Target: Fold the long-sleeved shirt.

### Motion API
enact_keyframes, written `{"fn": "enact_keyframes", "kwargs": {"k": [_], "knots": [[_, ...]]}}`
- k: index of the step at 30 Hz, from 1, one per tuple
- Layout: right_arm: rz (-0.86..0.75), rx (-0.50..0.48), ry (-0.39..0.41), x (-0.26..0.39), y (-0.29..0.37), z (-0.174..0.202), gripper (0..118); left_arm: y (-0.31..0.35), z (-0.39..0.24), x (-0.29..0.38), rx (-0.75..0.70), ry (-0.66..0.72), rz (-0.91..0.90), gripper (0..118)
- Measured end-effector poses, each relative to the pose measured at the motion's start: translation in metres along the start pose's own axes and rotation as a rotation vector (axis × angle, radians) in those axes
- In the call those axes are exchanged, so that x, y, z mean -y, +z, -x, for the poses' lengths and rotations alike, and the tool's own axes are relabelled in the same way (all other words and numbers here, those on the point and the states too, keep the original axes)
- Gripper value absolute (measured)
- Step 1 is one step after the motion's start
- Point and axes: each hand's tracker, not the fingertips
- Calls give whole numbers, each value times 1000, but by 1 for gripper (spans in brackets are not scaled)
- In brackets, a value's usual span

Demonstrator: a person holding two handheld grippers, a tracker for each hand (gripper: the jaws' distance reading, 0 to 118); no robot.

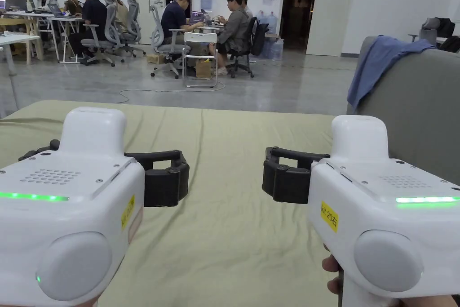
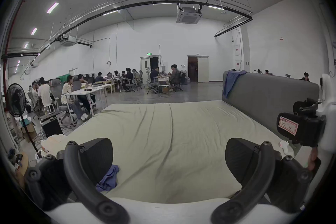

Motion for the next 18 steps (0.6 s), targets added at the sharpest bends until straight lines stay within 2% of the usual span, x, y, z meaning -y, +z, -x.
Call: {"fn": "enact_keyframes", "kwargs": {"k": [7,10,12,15,18], "knots": [[-10,10,1,2,0,1,118,0,2,1,3,4,4,118],[-4,104,43,2,-2,6,118,0,2,1,6,8,8,118],[-1,97,41,3,-3,6,118,-1,2,2,8,7,11,118],[30,45,-17,3,-5,1,118,-1,2,3,5,10,14,118],[33,36,-32,4,-6,-2,118,-2,2,3,8,12,20,118]]}}
